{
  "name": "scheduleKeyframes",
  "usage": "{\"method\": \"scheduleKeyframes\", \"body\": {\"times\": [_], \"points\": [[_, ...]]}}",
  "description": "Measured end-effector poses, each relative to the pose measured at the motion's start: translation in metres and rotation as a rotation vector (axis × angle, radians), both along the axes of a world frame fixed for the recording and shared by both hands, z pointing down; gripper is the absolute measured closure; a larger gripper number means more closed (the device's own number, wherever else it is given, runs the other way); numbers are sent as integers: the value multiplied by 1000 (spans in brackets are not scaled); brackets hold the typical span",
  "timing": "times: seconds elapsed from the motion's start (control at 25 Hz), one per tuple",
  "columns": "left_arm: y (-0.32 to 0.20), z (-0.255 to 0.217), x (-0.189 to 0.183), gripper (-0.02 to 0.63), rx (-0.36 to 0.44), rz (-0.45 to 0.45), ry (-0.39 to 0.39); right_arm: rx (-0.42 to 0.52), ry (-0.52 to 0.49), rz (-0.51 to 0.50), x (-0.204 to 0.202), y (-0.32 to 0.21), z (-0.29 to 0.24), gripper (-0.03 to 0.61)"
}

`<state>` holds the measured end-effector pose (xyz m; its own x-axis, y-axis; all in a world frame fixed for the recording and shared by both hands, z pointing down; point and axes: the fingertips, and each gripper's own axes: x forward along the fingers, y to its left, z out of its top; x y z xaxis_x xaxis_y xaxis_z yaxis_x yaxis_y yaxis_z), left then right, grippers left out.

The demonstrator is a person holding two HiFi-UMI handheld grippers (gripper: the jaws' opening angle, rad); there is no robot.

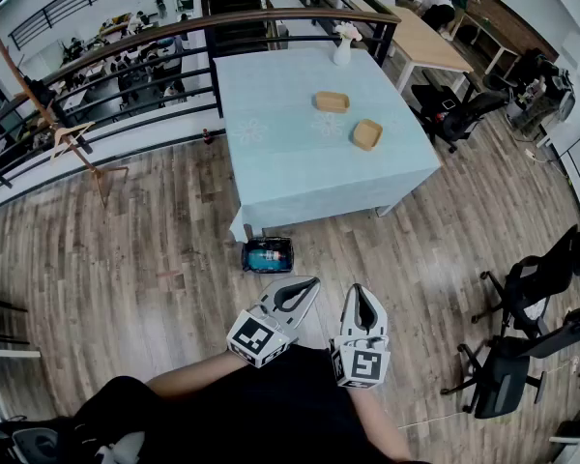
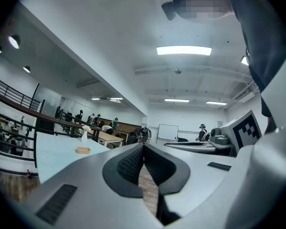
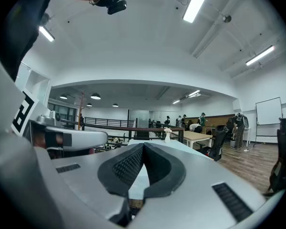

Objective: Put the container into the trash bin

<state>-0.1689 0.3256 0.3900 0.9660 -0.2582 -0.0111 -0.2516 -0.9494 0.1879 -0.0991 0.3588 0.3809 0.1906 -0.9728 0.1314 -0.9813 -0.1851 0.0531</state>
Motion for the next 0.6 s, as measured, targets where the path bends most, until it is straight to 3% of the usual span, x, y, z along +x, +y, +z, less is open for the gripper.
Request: {"method": "scheduleKeyframes", "body": {"times": [0.2, 0.44, 0.6], "points": [[2, 3, -10, 600, -9, 16, 11, 14, -14, -5, -13, -3, 5, 546], [10, 16, -12, 600, -89, 48, 71, 11, 9, -35, -20, 2, 15, 545], [10, 19, -7, 600, -75, 42, 49, 8, -6, -36, -17, 3, 18, 545]]}}
